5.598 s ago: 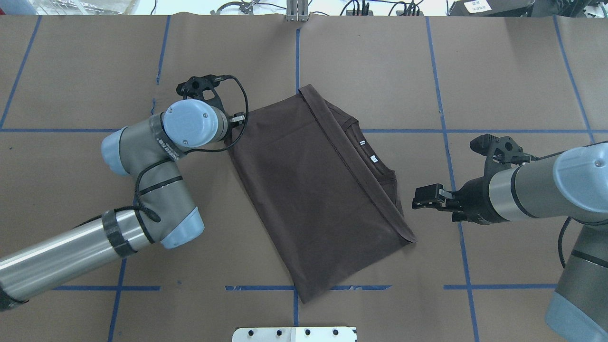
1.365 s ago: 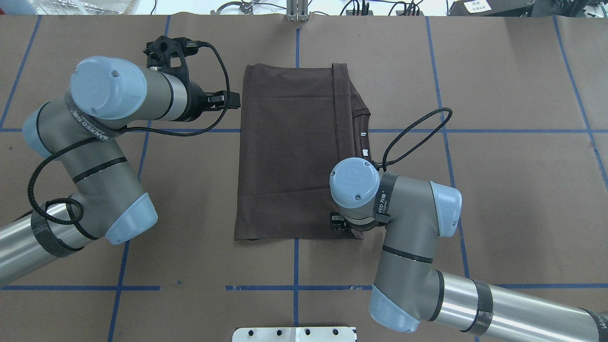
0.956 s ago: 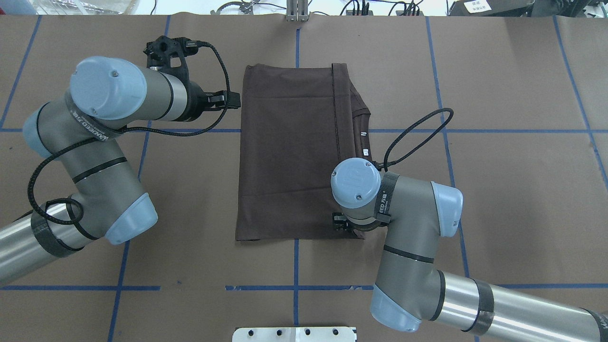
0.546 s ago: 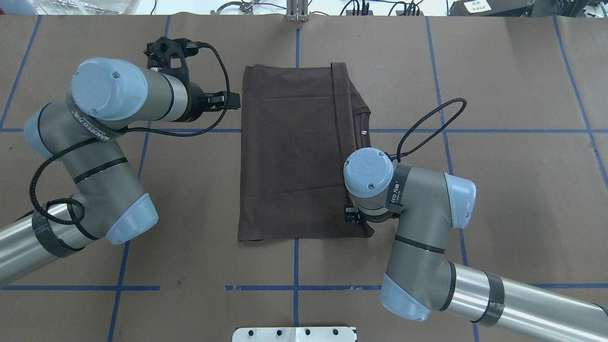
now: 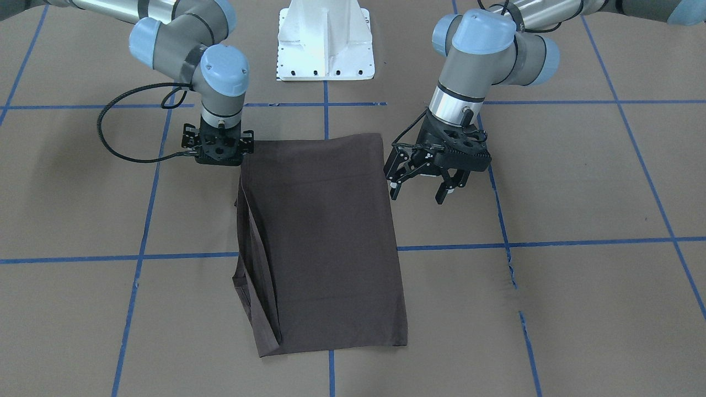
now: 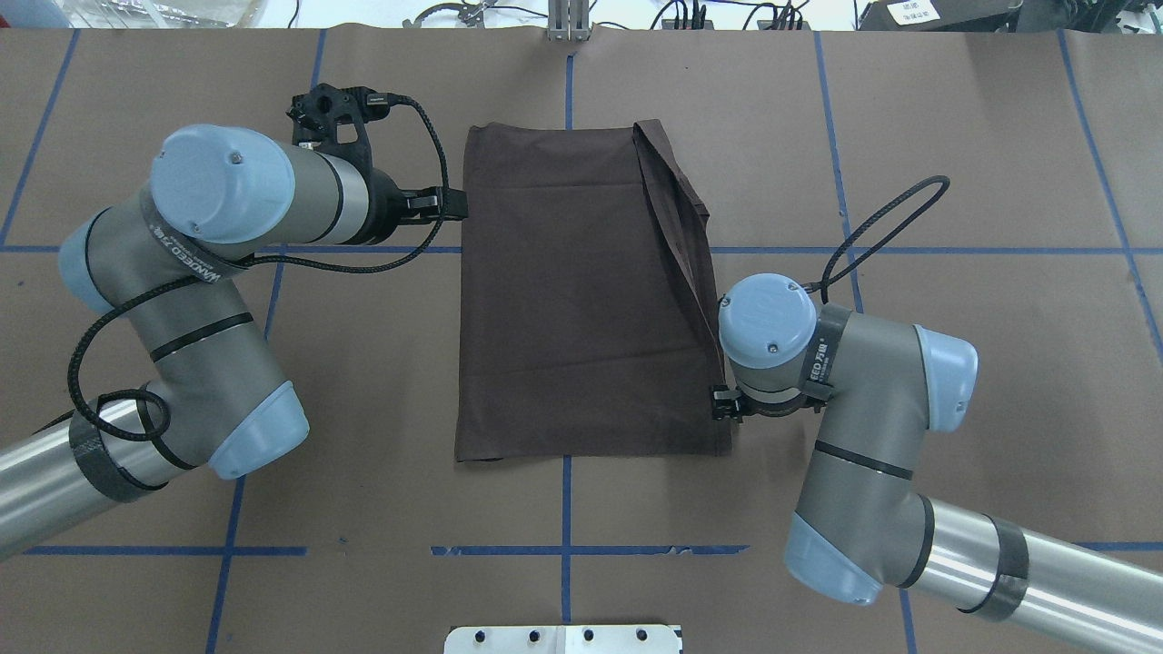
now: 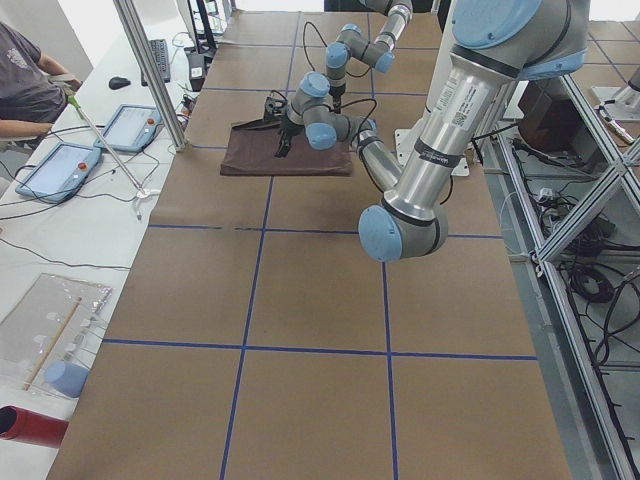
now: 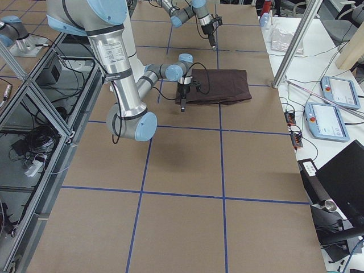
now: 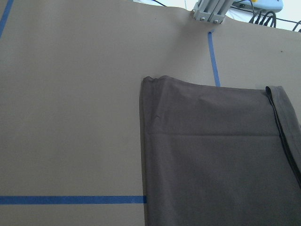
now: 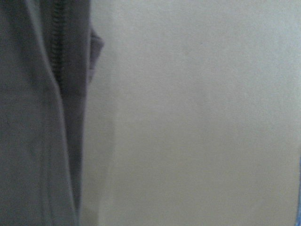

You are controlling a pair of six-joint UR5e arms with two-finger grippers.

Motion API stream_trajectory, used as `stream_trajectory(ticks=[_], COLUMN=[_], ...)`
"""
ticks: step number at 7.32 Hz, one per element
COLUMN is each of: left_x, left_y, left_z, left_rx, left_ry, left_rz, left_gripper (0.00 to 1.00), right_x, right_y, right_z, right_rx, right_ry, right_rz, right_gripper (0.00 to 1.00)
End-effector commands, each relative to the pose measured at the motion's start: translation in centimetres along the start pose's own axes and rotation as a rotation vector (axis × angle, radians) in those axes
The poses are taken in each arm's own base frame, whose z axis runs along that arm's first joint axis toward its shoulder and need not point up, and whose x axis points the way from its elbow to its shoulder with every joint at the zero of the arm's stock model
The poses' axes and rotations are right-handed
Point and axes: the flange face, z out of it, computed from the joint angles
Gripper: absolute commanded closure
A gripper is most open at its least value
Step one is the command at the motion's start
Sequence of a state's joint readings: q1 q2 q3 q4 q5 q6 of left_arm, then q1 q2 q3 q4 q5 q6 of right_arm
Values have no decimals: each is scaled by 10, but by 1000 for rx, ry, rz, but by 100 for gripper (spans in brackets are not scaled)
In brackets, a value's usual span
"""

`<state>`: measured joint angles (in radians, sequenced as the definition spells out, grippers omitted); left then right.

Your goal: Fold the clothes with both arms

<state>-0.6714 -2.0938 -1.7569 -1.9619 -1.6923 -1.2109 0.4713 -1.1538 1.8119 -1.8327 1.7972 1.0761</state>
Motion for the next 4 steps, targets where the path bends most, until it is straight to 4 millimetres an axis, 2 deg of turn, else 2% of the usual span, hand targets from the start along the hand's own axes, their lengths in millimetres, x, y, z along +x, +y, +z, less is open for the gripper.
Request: stream_trajectory(ticks=[1, 3, 4], left_x=[2, 3, 3], left_y=[1, 2, 2], left_z=[-2, -2, -2], left_rx=[0, -5, -6], left_ry=[6, 9, 10], left_rz=[1, 1, 4], left_gripper=[0, 0, 0], right_x=[31, 15, 14], right_y=[-18, -66, -77], right_z=[-21, -85, -97], right_rx=[25, 73, 111], right_ry=[-31, -134, -165], right_rz=[6, 18, -2], right_gripper=[0, 0, 0])
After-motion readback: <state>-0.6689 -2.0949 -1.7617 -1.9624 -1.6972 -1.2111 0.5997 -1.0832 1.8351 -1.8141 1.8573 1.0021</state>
